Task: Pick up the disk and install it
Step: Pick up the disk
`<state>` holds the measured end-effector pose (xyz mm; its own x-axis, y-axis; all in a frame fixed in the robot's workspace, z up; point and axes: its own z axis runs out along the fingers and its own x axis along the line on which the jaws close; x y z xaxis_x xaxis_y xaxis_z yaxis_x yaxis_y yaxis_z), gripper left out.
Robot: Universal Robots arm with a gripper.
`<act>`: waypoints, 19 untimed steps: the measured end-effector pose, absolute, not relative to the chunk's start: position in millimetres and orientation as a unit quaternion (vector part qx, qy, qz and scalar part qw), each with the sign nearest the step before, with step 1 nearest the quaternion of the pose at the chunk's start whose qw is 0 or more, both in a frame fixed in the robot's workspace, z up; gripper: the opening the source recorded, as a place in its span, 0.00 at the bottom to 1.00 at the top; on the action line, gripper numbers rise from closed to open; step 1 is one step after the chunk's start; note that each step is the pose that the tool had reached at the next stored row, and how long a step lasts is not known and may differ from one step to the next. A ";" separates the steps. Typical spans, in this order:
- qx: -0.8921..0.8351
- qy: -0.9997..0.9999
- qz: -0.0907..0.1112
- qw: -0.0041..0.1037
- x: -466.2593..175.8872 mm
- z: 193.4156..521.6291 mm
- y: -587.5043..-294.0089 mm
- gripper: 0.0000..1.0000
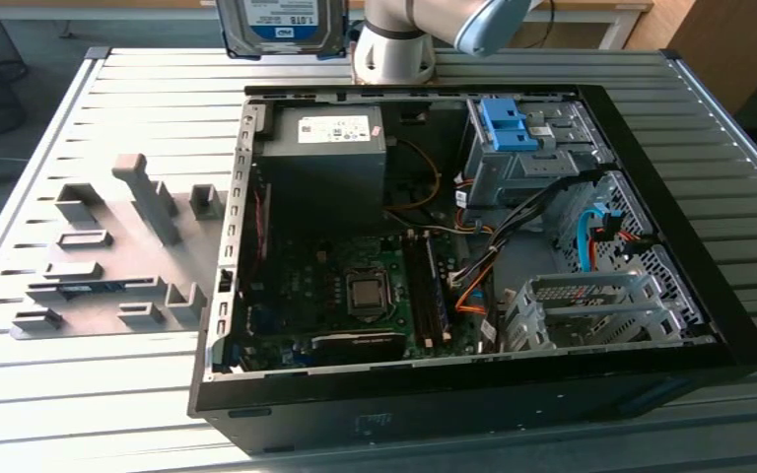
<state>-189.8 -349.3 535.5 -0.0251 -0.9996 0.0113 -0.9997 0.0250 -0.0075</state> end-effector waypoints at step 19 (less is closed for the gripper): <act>0.698 -0.716 0.007 0.001 -171.5 535.5 -349.3 0.37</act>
<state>-171.5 -349.3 535.5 -0.0252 -0.9996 0.0113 -0.9997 0.0251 -0.0075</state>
